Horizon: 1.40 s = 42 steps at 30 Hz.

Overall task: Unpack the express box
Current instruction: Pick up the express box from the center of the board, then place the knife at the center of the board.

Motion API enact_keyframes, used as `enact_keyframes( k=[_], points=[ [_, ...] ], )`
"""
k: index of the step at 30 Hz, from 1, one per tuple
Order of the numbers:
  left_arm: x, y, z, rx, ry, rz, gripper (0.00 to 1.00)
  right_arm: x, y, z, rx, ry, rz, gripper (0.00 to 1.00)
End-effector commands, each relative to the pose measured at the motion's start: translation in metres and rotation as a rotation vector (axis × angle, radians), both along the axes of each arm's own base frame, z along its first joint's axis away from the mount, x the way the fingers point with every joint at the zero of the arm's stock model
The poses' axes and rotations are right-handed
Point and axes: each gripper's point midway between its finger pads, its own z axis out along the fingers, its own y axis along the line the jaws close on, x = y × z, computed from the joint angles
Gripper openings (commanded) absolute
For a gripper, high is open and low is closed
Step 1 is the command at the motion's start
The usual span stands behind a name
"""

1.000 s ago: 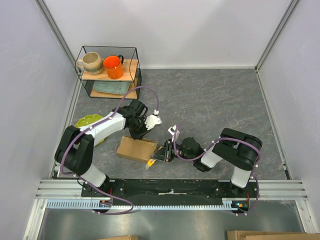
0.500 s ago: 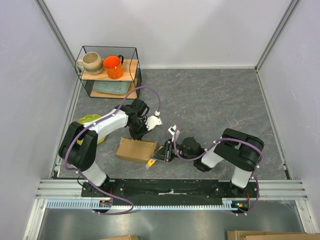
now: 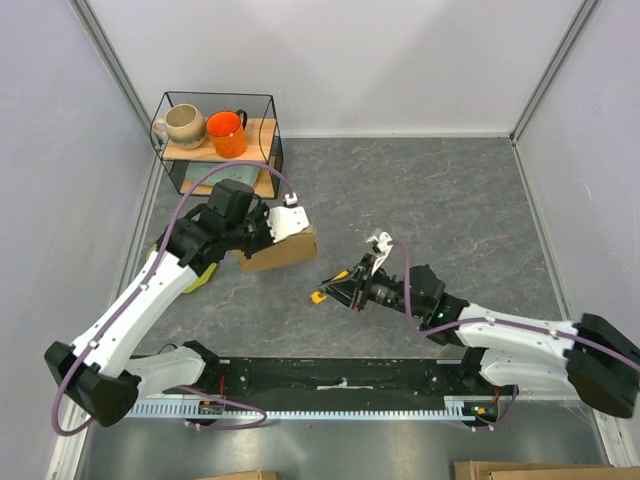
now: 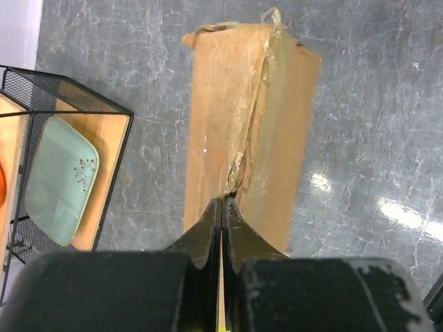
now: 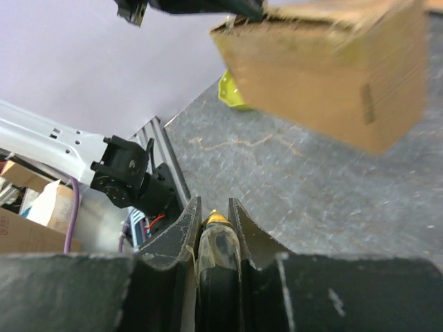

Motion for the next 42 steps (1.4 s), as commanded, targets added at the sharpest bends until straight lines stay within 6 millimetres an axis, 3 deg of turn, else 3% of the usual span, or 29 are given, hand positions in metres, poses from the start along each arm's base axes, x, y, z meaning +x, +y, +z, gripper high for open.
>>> enact_keyframes(
  k=[1,3,4,5,9,15,18,21,24,27,29,34,36,37,39,40,41,42],
  points=[
    [-0.006,0.002,0.005,0.018,-0.031,-0.027,0.02,0.013,-0.028,0.021,-0.065,-0.156,-0.115,0.0],
    [-0.012,0.004,-0.002,0.023,-0.019,-0.034,0.02,0.013,-0.04,0.024,-0.084,-0.209,-0.144,0.0],
    [-0.015,0.003,-0.004,0.027,-0.013,-0.04,0.02,0.017,-0.052,0.038,-0.06,-0.24,-0.196,0.0],
    [-0.017,0.004,-0.007,0.029,-0.01,-0.039,0.02,0.019,-0.059,0.03,-0.1,-0.233,-0.224,0.0],
    [-0.022,-0.001,-0.003,0.006,-0.011,-0.039,0.02,0.035,-0.085,0.033,-0.151,-0.245,-0.369,0.0],
    [-0.041,-0.009,-0.005,0.024,0.01,-0.108,0.02,0.039,-0.089,0.043,-0.077,-0.219,-0.417,0.0],
    [-0.048,-0.011,-0.001,0.065,-0.037,-0.147,0.02,0.053,-0.091,0.027,-0.101,-0.109,-0.502,0.0],
    [-0.059,-0.017,-0.015,0.168,-0.028,-0.211,0.02,0.058,-0.086,-0.003,-0.163,-0.019,-0.524,0.0],
    [-0.057,-0.016,-0.032,0.25,0.022,-0.179,0.02,0.056,-0.085,-0.016,-0.145,-0.001,-0.517,0.0],
    [-0.054,-0.026,-0.018,0.205,0.02,-0.163,0.02,0.055,-0.093,-0.016,-0.129,-0.01,-0.537,0.0],
    [-0.038,-0.023,-0.009,0.205,-0.063,-0.097,0.02,0.059,-0.103,-0.016,-0.165,-0.007,-0.585,0.0],
    [-0.028,-0.032,-0.008,0.186,-0.148,-0.09,0.02,0.088,-0.135,-0.041,-0.313,0.073,-0.78,0.0],
    [-0.021,-0.037,-0.01,0.186,-0.167,-0.077,0.02,0.094,-0.132,-0.047,-0.282,0.103,-0.758,0.0],
    [-0.02,-0.038,-0.014,0.194,-0.17,-0.085,0.02,0.106,-0.142,-0.049,-0.261,0.125,-0.785,0.0],
    [-0.015,-0.044,-0.017,0.197,-0.188,-0.094,0.02,0.11,-0.133,-0.055,-0.161,0.198,-0.695,0.0],
    [-0.013,-0.045,-0.017,0.198,-0.187,-0.095,0.02,0.127,-0.152,-0.055,-0.1,0.227,-0.734,0.0],
    [-0.013,-0.046,-0.019,0.202,-0.182,-0.096,0.02,0.133,-0.154,-0.045,0.036,0.25,-0.716,0.03],
    [-0.012,-0.047,-0.022,0.205,-0.173,-0.094,0.02,0.128,-0.143,-0.055,0.055,0.309,-0.602,0.05]
  ],
)
